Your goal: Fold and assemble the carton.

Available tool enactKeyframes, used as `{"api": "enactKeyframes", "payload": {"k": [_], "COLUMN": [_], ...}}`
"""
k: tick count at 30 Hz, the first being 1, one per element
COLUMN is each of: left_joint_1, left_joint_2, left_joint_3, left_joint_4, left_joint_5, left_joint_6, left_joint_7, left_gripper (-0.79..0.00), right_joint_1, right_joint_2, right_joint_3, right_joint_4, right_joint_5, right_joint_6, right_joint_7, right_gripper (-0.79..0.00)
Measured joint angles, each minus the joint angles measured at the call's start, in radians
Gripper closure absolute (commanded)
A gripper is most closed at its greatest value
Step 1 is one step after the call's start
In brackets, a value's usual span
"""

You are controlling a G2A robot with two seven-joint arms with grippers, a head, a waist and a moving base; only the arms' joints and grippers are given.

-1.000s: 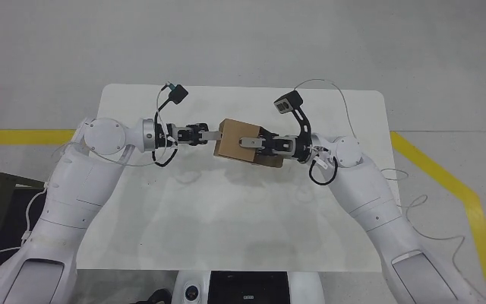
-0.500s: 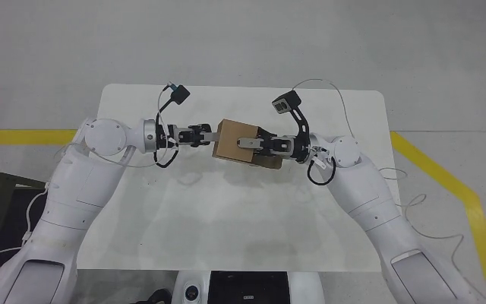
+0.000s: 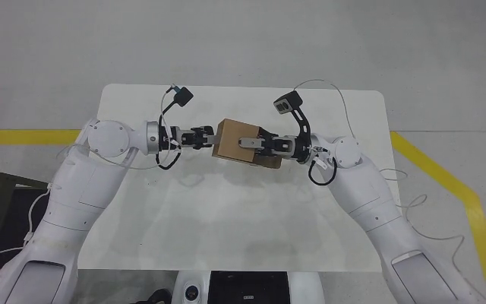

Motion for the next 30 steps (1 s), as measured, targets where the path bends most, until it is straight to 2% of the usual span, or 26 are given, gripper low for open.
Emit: {"api": "enactKeyframes", "payload": {"k": [30], "left_joint_1": [0.000], "left_joint_2": [-0.001], "left_joint_3": [-0.016], "left_joint_4": [0.011], "left_joint_5": [-0.055], "left_joint_6": [-0.012], "left_joint_7": [0.011], "left_gripper": [-0.785], "right_joint_1": [-0.013], "right_joint_2": [0.002], "right_joint_3": [-0.021], "right_joint_4": [-0.051], "right_joint_5": [0.053], "right_joint_6": [0.007], "right_joint_7": [0.007], "right_gripper": [0.000]}}
